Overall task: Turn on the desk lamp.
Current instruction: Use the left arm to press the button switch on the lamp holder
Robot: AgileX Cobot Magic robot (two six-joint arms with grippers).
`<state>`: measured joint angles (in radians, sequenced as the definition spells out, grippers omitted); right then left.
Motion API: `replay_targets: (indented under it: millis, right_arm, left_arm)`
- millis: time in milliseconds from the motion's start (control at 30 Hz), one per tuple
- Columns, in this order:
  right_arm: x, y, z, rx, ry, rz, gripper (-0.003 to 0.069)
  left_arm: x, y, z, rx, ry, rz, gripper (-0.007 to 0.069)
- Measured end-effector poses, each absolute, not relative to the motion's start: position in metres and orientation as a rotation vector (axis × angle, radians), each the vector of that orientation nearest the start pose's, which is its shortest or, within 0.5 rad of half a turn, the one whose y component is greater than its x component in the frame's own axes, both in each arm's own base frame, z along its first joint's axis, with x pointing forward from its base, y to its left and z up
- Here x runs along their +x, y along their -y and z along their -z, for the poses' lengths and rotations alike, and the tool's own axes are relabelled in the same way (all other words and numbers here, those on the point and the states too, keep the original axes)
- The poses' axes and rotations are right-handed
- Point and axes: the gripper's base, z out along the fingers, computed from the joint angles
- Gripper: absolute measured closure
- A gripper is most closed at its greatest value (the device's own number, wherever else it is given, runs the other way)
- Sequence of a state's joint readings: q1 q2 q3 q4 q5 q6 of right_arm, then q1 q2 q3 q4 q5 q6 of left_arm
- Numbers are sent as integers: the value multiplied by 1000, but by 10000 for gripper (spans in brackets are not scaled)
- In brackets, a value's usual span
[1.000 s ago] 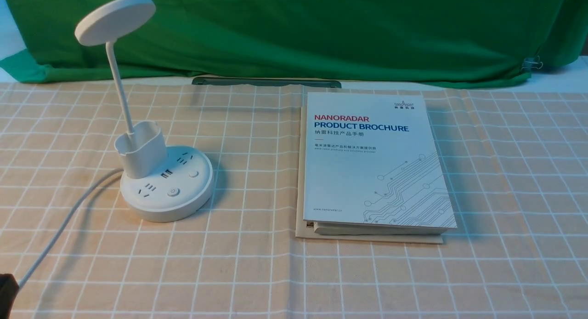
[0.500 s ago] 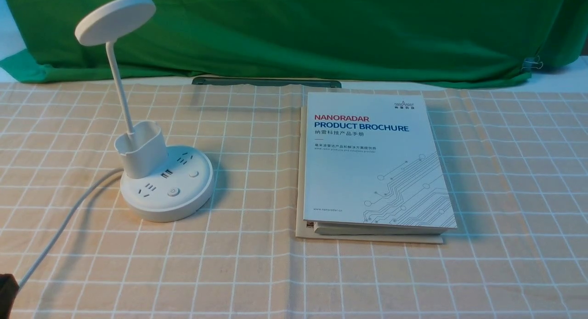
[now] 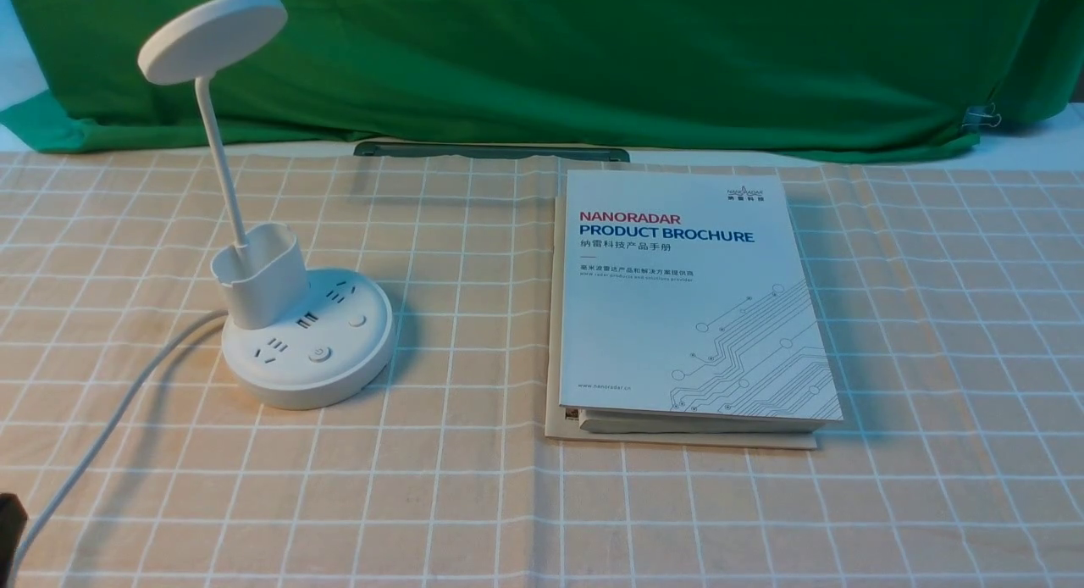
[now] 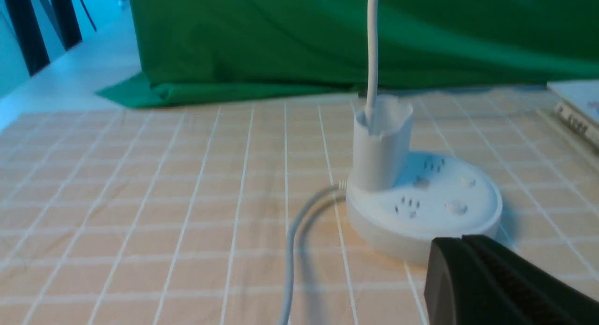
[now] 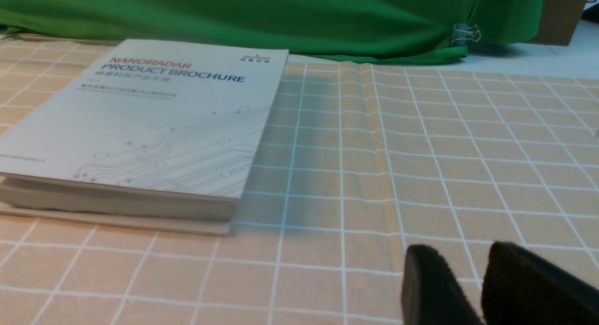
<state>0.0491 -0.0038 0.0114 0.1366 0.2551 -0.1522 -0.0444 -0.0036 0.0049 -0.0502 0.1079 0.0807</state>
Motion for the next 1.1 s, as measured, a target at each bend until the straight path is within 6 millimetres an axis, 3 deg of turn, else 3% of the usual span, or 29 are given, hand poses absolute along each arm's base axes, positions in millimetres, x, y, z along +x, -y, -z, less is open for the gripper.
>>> replay_targets:
  millis: [167, 367, 467, 533, 667, 767, 800, 867, 933, 967, 1033, 1067, 1100]
  right_arm:
    - [55, -6, -187, -85, -1742, -51, 419]
    - [55, -6, -187, -85, -1742, -51, 419]
    - [55, -6, -187, -85, -1742, -51, 419]
    - [55, -6, -187, -85, -1742, -51, 419]
    - [55, -6, -187, -85, -1742, -51, 419]
    - [55, -6, -187, -85, -1742, -51, 419]
    - [55, -6, -187, -85, -1742, -51, 419]
    - [55, -6, -187, -85, -1742, -51, 419]
    - [55, -6, -187, -86, -1743, -51, 419]
    - [55, -6, -187, -86, -1743, -51, 419]
    - [55, -6, -187, -86, -1743, -51, 419]
    - [55, -6, -187, -86, -1743, -51, 419]
    - [55, -6, -187, -86, -1743, -51, 419]
  left_arm:
    - [50, 1, -237, 34, -1199, 1, 603]
    - [27, -1, -271, -14, -740, 43, 603]
    - [16, -2, -282, -39, -594, 108, 603]
    - [12, -1, -303, -41, -582, 158, 603]
    - [17, 4, -372, 7, -805, 161, 603]
    - [36, 3, -398, -3, -1009, 131, 603]
    - [57, 3, -406, -17, -1151, 117, 603]
    - [83, 3, -401, -43, -1323, 118, 603]
    - [121, 5, -381, -98, -1552, 155, 603]
    - [124, 5, -378, -105, -1574, 160, 603]
    - [163, 9, -342, -188, -1877, 227, 603]
    - [163, 9, -341, -189, -1887, 227, 603]
    - [186, 16, -312, -219, -2093, 292, 603]
